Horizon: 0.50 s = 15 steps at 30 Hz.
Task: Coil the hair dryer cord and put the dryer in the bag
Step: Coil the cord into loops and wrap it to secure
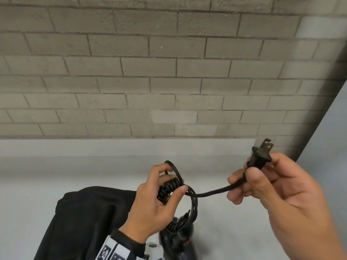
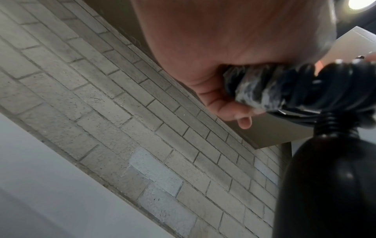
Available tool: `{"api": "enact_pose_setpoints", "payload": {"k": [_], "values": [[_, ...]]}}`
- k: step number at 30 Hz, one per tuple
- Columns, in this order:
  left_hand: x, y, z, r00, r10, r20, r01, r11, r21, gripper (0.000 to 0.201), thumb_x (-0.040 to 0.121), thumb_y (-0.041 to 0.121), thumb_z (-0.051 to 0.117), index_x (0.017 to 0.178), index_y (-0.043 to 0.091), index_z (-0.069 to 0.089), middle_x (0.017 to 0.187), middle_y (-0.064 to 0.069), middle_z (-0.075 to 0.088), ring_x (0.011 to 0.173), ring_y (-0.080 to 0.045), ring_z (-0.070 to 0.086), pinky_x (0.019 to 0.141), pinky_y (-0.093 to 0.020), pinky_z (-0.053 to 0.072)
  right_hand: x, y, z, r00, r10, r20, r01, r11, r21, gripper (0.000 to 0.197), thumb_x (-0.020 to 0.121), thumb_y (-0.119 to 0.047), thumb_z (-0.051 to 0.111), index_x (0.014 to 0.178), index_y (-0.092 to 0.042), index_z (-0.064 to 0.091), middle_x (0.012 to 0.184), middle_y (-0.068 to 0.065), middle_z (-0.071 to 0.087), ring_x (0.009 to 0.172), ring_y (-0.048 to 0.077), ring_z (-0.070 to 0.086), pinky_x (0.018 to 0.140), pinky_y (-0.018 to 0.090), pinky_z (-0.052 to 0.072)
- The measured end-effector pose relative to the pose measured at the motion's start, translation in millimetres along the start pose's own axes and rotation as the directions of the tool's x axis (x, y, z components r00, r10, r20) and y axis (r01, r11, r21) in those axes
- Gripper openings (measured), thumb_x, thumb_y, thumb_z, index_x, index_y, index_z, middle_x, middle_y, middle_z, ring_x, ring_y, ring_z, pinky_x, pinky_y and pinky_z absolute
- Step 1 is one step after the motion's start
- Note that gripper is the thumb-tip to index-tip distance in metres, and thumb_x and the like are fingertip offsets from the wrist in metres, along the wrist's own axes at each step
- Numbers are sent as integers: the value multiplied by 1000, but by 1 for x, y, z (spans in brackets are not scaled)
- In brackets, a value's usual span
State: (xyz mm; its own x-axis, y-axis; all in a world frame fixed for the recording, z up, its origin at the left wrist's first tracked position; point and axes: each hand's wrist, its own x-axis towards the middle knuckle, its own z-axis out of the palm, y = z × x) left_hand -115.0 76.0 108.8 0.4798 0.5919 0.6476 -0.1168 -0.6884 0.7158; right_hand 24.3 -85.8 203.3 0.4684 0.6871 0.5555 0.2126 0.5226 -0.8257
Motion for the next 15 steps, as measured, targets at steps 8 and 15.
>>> {"api": "enact_pose_setpoints", "payload": {"k": [8, 15], "values": [[3, -4, 1, 989, 141, 44, -143, 988, 49, 22, 89, 37, 67, 103, 20, 65, 87, 12, 70, 74, -9, 68, 65, -21, 54, -14, 13, -3, 819, 274, 504, -321, 947, 7, 39, 73, -50, 77, 96, -18, 73, 77, 12, 69, 64, 20, 66, 67, 28, 53], [7, 4, 0, 977, 176, 121, -173, 984, -34, 19, 91, 40, 64, 100, 24, 64, 77, 10, 67, 61, -13, 63, 54, -29, 52, 6, 62, 15, 920, 37, 391, 22, 989, -146, 26, 91, -59, 48, 83, -38, 62, 136, 1, 50, 117, 11, 52, 95, 24, 37]]}}
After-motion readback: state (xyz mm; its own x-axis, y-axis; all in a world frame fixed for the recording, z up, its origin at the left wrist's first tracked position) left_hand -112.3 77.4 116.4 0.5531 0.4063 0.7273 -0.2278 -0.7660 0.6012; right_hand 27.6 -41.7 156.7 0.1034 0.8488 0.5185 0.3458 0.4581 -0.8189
